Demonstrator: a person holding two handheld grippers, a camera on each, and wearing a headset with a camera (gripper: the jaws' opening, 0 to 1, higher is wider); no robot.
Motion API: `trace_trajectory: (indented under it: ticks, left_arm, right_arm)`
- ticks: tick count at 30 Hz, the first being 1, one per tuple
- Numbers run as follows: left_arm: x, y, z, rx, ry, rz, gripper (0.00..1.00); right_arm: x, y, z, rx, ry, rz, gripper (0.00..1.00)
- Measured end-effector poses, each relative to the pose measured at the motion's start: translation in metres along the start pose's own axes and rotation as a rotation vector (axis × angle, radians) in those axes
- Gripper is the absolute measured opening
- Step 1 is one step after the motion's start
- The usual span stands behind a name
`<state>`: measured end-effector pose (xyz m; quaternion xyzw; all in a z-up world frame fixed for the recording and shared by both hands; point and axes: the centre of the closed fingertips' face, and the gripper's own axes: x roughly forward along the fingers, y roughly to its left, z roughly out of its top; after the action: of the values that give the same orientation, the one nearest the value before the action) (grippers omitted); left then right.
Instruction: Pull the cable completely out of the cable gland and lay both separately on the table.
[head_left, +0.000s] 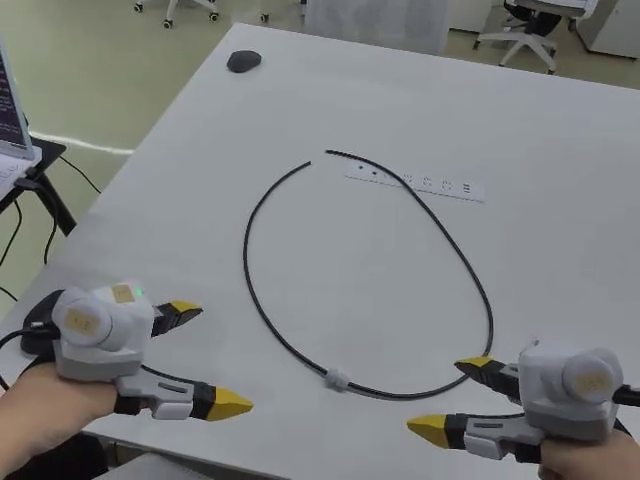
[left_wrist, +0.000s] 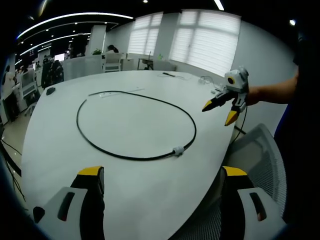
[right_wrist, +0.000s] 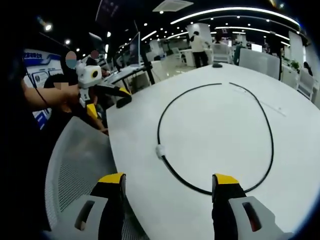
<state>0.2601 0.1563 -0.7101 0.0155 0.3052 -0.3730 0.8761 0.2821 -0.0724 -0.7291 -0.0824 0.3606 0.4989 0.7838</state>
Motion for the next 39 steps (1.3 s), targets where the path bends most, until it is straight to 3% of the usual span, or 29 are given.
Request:
trace_trajectory:
  ticks: [11, 12, 19, 29, 32, 39]
  left_arm:
    - [-0.006, 0.007, 0.003, -0.025, -0.014, 0.004, 0.96]
    - [-0.007, 0.01, 0.002, -0.026, -0.012, -0.001, 0.93]
    - [-0.005, 0.016, -0.005, -0.044, -0.001, -0.013, 0.94]
    - [0.005, 0.011, -0.015, -0.035, 0.022, -0.044, 0.94]
    - [0.006, 0.008, -0.018, -0.036, 0.034, -0.057, 0.94]
    - [0.004, 0.012, -0.026, -0.036, 0.048, -0.058, 0.94]
  right_arm:
    - [0.022, -0.001, 0.014, -0.007, 0.015, 0.006, 0.6]
    - [0.034, -0.004, 0.016, -0.008, 0.038, 0.016, 0.59]
    - [0.052, -0.008, 0.023, -0.019, 0.062, 0.019, 0.55]
    - [0.071, -0.006, 0.025, -0.051, 0.128, 0.041, 0.48]
    - [0.077, -0.001, 0.023, -0.076, 0.168, 0.071, 0.44]
    - [0.094, 0.001, 0.022, -0.111, 0.218, 0.091, 0.4]
